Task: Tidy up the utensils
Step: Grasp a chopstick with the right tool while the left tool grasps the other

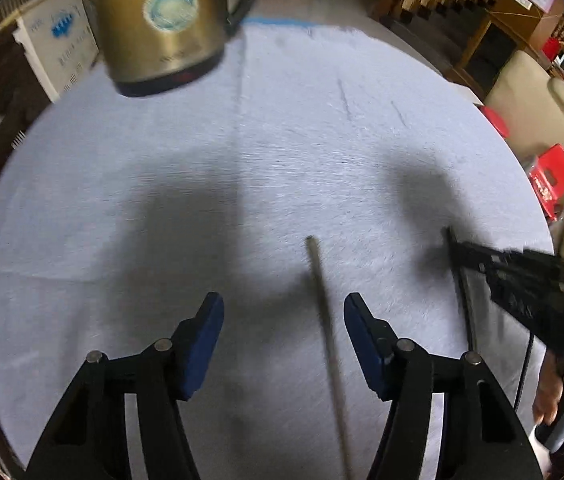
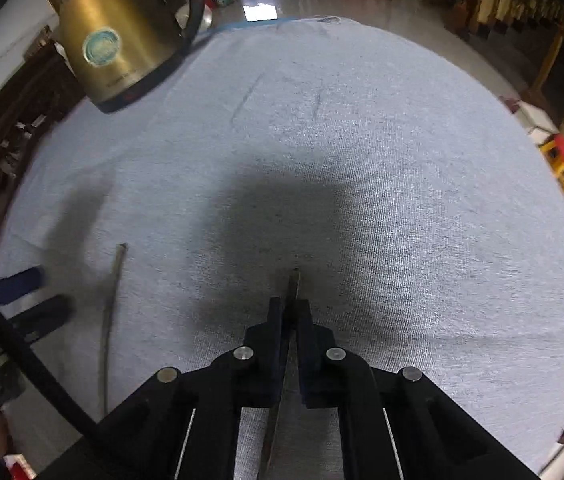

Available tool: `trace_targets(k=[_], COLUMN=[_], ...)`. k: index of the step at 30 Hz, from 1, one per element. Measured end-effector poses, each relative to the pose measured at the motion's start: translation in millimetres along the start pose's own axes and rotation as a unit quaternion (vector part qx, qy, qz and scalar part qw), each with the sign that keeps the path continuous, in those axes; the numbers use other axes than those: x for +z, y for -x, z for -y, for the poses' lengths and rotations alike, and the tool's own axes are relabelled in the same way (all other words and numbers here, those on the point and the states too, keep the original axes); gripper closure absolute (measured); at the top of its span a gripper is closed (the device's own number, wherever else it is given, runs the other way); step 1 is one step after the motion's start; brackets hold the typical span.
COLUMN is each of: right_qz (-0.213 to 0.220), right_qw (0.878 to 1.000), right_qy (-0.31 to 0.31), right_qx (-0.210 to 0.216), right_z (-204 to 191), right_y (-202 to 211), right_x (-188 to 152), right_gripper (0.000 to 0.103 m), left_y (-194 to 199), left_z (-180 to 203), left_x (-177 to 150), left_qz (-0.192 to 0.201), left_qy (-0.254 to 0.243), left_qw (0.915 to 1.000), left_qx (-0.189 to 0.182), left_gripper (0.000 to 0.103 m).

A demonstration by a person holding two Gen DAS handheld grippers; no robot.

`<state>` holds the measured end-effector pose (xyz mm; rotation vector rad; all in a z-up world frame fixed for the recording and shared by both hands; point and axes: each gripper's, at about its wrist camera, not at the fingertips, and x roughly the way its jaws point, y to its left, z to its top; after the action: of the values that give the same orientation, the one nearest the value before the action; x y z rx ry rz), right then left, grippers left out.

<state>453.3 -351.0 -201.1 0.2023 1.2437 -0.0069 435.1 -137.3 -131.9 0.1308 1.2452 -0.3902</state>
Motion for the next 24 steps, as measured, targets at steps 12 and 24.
trace_targets(k=[12,24], right_qz=[-0.005,0.002], right_qw=[0.999,0.998], right_qy=[0.016,-0.011], right_qx=[0.028,0.067], right_z=[8.8,20.2], right_y=[-3.6,16.4], right_x=[5.0,-24.7], right_gripper=[0.095,0.096], left_y=[-39.4,-8.1], left_z=[20.9,-1.6], left_x=[31.0,7.5], left_qz=[-0.044,0.016], left_qy=[-0.004,0.028], left_qw=[0.999,0.9988], left_qx=[-0.001,0.036], left_gripper=[0.058,0.098])
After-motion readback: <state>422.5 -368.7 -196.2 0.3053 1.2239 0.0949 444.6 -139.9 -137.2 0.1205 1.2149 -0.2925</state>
